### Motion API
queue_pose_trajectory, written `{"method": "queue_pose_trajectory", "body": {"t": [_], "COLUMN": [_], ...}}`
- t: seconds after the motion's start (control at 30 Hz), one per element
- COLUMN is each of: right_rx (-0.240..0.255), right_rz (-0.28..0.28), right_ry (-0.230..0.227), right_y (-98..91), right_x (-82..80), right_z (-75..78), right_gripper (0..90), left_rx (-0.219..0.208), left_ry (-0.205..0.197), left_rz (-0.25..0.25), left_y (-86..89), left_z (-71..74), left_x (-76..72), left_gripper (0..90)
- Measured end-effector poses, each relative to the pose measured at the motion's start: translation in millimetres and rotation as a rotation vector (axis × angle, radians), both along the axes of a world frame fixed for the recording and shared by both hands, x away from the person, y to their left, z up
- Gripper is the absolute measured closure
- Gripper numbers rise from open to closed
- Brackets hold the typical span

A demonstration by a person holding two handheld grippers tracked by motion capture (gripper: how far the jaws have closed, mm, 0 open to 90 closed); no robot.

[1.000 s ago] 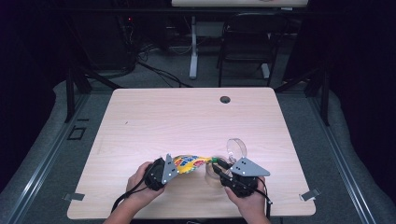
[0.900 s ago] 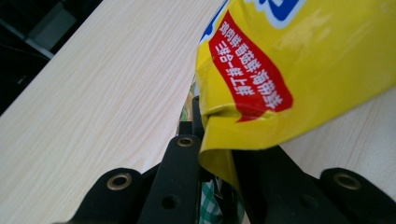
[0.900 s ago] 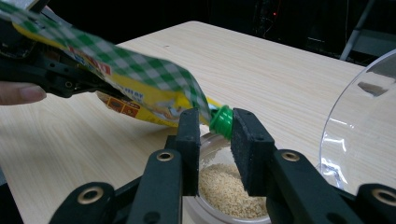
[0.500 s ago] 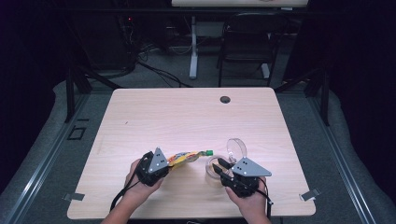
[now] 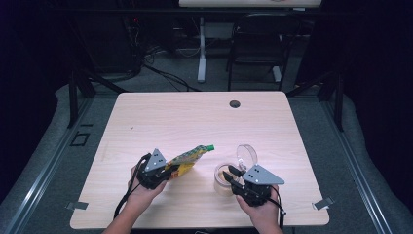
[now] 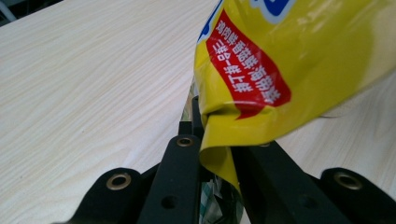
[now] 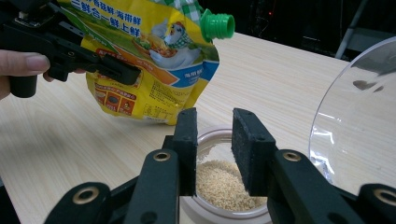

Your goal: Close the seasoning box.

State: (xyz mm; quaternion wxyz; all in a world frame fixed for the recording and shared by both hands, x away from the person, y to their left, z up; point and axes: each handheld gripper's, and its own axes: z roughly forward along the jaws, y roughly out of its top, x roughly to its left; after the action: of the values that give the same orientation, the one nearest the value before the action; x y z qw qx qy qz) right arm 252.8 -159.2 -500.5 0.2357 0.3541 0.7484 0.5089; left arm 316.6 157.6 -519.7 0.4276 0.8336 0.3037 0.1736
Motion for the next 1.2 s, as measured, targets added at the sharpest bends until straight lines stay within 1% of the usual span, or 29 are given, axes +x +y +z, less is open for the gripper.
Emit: {"method": "queue_pose_trajectory", "body": {"t": [0.1,0.27,0.37,0.47,0.6,0.8,0.9,1.03,1.07,1.17,1.2], "right_rx": [0.001,-0.006,-0.007,0.007,0.000,-0.004,0.003,-0.002,-0.004,-0.002,-0.002], "right_rz": [0.000,-0.001,-0.001,-0.009,-0.008,-0.007,-0.004,-0.005,-0.007,-0.007,-0.007], "right_ry": [0.001,0.003,0.002,0.001,0.004,0.007,0.007,0.013,0.012,0.009,0.009], "right_y": [-0.1,-0.5,-1.2,-1.9,-2.2,-1.4,-0.7,-1.1,-0.9,-0.6,-0.7], "right_x": [0.0,0.0,-0.1,0.4,0.5,0.3,0.8,1.2,1.1,0.8,0.7], "right_z": [-0.1,-0.4,-0.1,-0.4,-0.8,-1.3,-1.9,-2.3,-2.5,-2.5,-2.4], "right_gripper": [71.4,71.4,71.4,71.4,71.4,71.4,71.4,71.4,71.3,71.3,71.3], "left_rx": [-0.019,-0.059,-0.066,-0.089,-0.104,-0.115,-0.122,-0.147,-0.149,-0.143,-0.153], "left_ry": [0.012,0.048,0.062,0.080,0.089,0.088,0.090,0.079,0.072,0.071,0.070], "left_rz": [0.017,0.045,0.055,0.062,0.078,0.089,0.090,0.091,0.097,0.106,0.103], "left_y": [3.2,10.5,14.5,19.7,26.4,35.7,38.5,44.1,44.9,46.8,47.7], "left_z": [-1.4,-4.1,-5.3,-7.3,-9.1,-12.9,-14.5,-15.7,-16.1,-17.1,-18.1], "left_x": [1.5,3.7,4.2,4.6,4.8,2.9,1.9,-0.8,-1.5,-4.0,-5.1], "left_gripper": [87.4,86.4,85.8,84.9,83.1,80.2,76.9,70.9,68.7,66.5,65.7]}}
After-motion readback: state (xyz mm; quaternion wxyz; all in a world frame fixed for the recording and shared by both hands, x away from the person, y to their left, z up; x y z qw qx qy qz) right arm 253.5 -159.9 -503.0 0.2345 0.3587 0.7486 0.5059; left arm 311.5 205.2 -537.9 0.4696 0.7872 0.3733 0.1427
